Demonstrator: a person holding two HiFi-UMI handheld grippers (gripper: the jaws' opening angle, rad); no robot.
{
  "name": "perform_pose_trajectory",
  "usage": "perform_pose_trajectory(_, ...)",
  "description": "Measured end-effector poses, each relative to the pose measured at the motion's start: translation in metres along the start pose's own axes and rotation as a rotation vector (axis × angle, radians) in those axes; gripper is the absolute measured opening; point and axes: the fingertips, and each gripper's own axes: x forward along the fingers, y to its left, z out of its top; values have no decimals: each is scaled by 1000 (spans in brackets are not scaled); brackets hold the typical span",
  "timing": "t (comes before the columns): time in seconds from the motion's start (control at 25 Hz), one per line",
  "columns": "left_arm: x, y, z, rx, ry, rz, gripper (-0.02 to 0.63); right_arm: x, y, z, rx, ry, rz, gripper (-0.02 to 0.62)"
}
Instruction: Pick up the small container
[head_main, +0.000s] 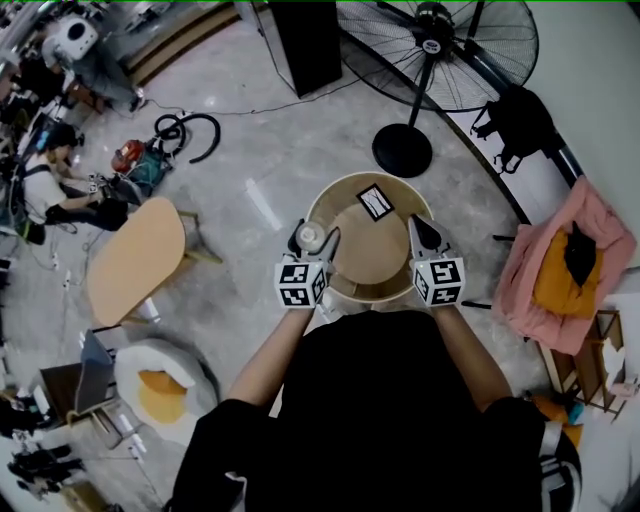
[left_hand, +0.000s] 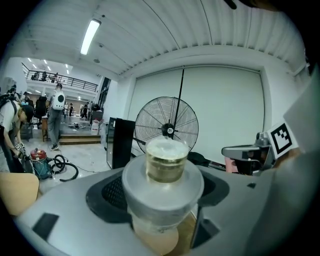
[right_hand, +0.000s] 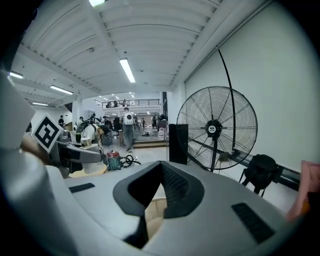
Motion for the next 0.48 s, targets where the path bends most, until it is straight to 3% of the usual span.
perform_pose_trajectory(0.48,3,9,0,-21,-2,-10,362,7,8,-3,1,20,-13,17)
